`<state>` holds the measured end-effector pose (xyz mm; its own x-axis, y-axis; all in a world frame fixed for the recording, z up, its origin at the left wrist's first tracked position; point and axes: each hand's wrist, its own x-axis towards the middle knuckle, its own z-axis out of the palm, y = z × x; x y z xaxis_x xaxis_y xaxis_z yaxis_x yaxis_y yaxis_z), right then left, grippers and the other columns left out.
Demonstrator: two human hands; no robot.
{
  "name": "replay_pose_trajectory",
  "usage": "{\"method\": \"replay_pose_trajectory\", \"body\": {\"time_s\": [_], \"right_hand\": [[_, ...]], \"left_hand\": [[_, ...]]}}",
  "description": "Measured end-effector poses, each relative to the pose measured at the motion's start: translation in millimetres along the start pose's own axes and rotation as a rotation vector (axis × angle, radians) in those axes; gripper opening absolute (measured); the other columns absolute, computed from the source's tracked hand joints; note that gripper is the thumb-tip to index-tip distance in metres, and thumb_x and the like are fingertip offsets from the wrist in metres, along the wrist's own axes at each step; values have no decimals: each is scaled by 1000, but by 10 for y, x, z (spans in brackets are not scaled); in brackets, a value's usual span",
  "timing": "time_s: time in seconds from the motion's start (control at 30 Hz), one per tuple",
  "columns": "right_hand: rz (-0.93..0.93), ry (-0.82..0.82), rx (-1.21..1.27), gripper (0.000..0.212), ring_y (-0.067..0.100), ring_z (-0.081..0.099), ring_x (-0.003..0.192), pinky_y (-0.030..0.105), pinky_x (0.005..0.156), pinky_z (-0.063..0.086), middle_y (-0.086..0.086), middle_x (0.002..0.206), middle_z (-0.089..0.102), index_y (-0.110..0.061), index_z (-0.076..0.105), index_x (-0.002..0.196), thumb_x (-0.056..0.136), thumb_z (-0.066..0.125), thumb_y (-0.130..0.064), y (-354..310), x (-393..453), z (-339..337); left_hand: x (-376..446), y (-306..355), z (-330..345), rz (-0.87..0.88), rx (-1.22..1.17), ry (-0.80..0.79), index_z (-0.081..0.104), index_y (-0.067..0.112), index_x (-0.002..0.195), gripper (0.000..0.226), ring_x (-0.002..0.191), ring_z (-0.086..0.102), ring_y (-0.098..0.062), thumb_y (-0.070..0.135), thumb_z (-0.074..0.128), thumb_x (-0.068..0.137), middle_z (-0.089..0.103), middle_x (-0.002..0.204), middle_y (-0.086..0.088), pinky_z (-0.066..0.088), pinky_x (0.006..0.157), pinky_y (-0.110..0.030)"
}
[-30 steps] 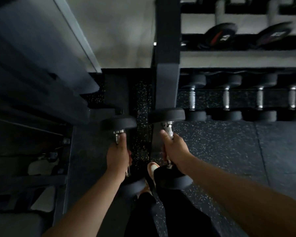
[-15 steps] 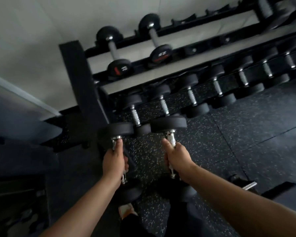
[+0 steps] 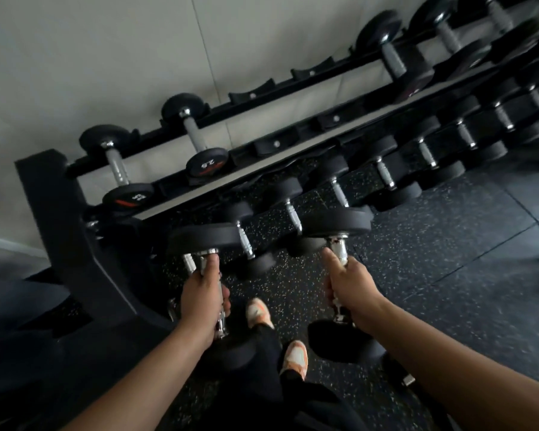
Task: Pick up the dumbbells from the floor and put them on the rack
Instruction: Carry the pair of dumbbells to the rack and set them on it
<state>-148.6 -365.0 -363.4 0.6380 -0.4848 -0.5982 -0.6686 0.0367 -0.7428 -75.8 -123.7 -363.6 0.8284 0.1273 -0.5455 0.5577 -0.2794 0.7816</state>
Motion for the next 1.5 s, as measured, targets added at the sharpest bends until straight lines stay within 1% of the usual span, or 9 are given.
{"method": "replay_pose_trajectory", "body": {"time_s": [0.2, 0.37, 0.5, 0.63, 0.8, 0.9, 1.13, 1.37, 1.5], "right_hand": [[-7, 12, -11, 50, 18, 53, 42, 32, 46, 46, 1, 50, 57, -12, 57, 72, 90, 56, -58, -430, 649, -313], [-8, -8, 1, 49, 19, 52, 41, 30, 42, 45, 4, 50, 57, -11, 59, 70, 92, 54, -55, -849, 1241, -609], [-31, 2, -36, 50, 25, 55, 51, 42, 56, 48, 7, 53, 59, -18, 61, 63, 95, 50, -56, -1159, 1776, -831], [-24, -34, -63, 63, 22, 52, 41, 32, 44, 46, 9, 47, 56, -10, 56, 59, 94, 43, -61, -1521, 2423, -1068], [-5, -85, -128, 68, 23, 54, 40, 31, 47, 44, 9, 46, 58, -6, 57, 60, 93, 41, -63, -1937, 3157, -1336], [-11, -113, -179, 73, 22, 57, 39, 28, 38, 44, 9, 45, 59, -12, 57, 51, 90, 35, -70, -2157, 3498, -1444], [-43, -167, -251, 65, 22, 59, 39, 29, 39, 45, 5, 49, 61, -5, 59, 81, 94, 36, -64, -2484, 4066, -1569], [-7, -224, -270, 68, 19, 60, 42, 32, 46, 49, 7, 51, 64, -2, 61, 86, 94, 36, -64, -2617, 4323, -1537], [53, -242, -254, 79, 19, 57, 42, 31, 44, 48, 6, 50, 62, -4, 60, 88, 79, 38, -79, -2663, 4378, -1459]], "left_hand": [[605, 539, 580, -8, -94, -2, 60, 11, 87, 64, 38, 53, -21, 74, 48, 82, 58, 49, -3, 44, 37, -29], [1171, 1057, 1095, 2, -149, -6, 60, 10, 85, 72, 37, 53, -21, 79, 47, 75, 56, 45, -1, 43, 36, -28], [1573, 1406, 1488, -36, -183, 23, 60, 10, 83, 68, 35, 51, -18, 77, 52, 76, 56, 44, 0, 41, 33, -26], [1981, 1772, 1956, -55, -196, 60, 60, 8, 87, 72, 35, 51, -19, 78, 51, 75, 56, 44, 0, 40, 34, -26], [2387, 2242, 2448, -103, -223, 140, 61, 6, 88, 66, 38, 51, -18, 71, 51, 83, 56, 48, -2, 42, 38, -29], [2652, 2450, 2639, -135, -280, 168, 61, 8, 90, 65, 38, 50, -17, 72, 53, 81, 57, 54, -7, 41, 35, -26], [3187, 2742, 2855, -149, -309, 272, 59, 5, 87, 65, 32, 46, -18, 69, 52, 82, 53, 46, -4, 37, 32, -25], [3447, 2797, 2846, -153, -287, 299, 60, 12, 86, 58, 33, 49, -17, 69, 52, 82, 54, 44, -2, 39, 33, -25], [3545, 2740, 2889, -173, -284, 302, 60, 14, 86, 52, 34, 49, -17, 65, 53, 85, 55, 45, -2, 39, 34, -25]]}}
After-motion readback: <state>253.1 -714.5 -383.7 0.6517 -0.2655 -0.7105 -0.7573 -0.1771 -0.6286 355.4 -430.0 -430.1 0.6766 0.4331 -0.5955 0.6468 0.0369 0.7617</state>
